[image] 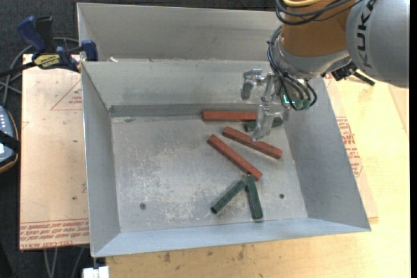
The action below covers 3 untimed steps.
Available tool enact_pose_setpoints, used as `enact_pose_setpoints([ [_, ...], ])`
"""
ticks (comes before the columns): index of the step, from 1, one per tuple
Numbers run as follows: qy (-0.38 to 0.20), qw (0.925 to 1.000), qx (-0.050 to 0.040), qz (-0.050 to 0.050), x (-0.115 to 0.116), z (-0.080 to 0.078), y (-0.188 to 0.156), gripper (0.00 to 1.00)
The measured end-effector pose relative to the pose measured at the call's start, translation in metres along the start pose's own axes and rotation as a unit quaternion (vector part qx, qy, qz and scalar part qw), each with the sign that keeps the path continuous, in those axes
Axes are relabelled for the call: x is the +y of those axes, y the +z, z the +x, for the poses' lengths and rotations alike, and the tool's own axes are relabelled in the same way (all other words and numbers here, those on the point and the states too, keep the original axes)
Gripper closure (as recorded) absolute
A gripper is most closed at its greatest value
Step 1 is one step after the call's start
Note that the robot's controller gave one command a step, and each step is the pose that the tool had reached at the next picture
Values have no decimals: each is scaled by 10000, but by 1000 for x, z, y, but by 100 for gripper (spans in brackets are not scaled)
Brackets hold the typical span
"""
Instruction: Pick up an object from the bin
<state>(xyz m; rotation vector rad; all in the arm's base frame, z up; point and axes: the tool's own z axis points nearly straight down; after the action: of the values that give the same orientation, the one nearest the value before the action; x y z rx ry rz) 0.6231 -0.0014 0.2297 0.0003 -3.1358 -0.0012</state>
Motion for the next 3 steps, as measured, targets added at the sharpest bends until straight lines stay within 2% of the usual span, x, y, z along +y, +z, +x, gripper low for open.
enact_pose_setpoints([
  [1,168,9999,-6,-7,-20,3,156,0],
  [2,162,9998,-65,-2,-20,0,149,100],
  [3,161,9999,-56,-2,-20,1,151,0],
])
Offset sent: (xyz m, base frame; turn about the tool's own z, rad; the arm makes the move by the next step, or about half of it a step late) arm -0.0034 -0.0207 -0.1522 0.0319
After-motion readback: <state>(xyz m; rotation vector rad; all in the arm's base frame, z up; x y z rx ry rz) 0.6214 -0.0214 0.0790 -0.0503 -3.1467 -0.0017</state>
